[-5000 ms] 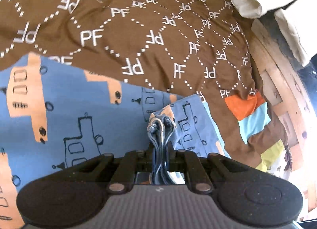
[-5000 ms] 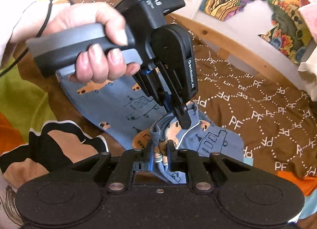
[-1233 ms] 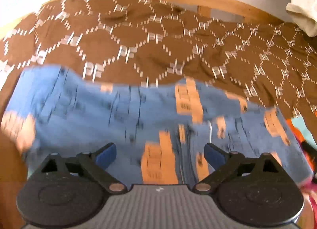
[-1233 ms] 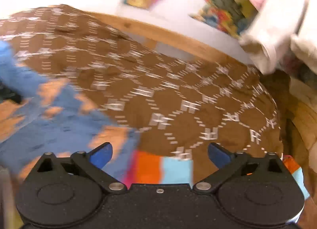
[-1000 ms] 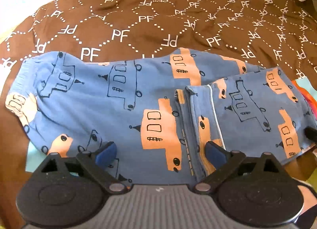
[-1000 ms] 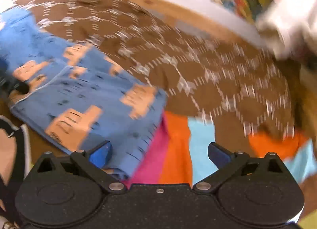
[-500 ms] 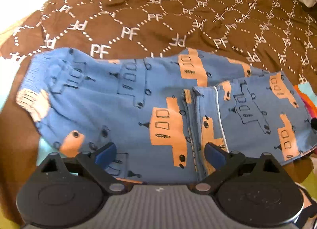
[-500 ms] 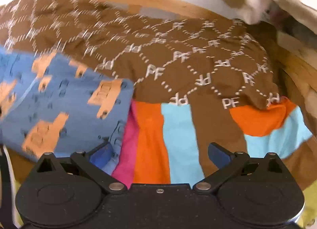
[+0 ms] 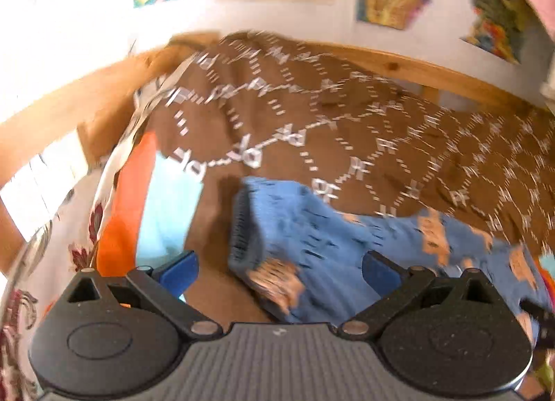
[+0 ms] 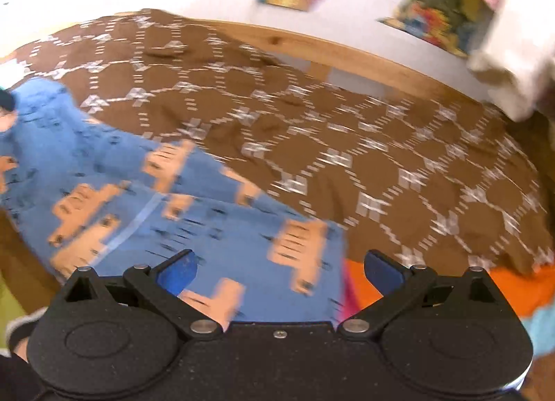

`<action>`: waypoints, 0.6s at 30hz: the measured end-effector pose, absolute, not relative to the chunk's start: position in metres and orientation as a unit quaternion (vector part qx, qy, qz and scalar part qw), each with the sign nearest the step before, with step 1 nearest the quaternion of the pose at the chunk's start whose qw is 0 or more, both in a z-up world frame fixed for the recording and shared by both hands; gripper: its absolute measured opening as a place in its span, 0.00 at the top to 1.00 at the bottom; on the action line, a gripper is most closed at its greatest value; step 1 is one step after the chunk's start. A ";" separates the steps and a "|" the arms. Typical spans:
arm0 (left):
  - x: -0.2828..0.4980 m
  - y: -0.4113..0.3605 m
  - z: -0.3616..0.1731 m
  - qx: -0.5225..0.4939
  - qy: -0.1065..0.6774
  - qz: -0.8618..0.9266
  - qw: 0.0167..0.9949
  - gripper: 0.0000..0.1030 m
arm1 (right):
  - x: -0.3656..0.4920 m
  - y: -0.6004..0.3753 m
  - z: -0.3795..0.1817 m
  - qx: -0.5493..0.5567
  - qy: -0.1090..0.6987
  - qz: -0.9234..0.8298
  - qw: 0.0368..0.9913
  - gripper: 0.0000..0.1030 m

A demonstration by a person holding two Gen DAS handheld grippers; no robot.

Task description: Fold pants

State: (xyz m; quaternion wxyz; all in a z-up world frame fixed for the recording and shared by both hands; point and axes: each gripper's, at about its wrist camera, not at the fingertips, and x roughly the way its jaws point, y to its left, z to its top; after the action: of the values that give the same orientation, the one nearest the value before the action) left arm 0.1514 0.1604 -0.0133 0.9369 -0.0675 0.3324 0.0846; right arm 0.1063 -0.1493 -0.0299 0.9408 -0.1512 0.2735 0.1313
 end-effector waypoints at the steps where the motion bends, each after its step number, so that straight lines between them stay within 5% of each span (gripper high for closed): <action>1: 0.153 0.167 -0.016 -0.087 0.329 0.087 0.936 0.01 | 0.108 -0.144 -0.030 -0.152 0.274 0.142 0.939 0.01; 11: 0.158 0.181 -0.027 -0.136 0.319 0.081 0.934 0.24 | 0.114 -0.119 -0.039 -0.162 0.292 0.177 0.926 0.01; 18: 0.160 0.188 -0.035 -0.170 0.317 0.085 0.929 0.21 | 0.119 -0.121 -0.041 -0.161 0.295 0.180 0.925 0.01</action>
State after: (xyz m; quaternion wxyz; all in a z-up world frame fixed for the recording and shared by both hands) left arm 0.1604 0.1876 -0.0350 0.9292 -0.1697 0.3173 0.0846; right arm 0.1192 -0.1208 -0.0413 0.9246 -0.1606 0.2950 0.1798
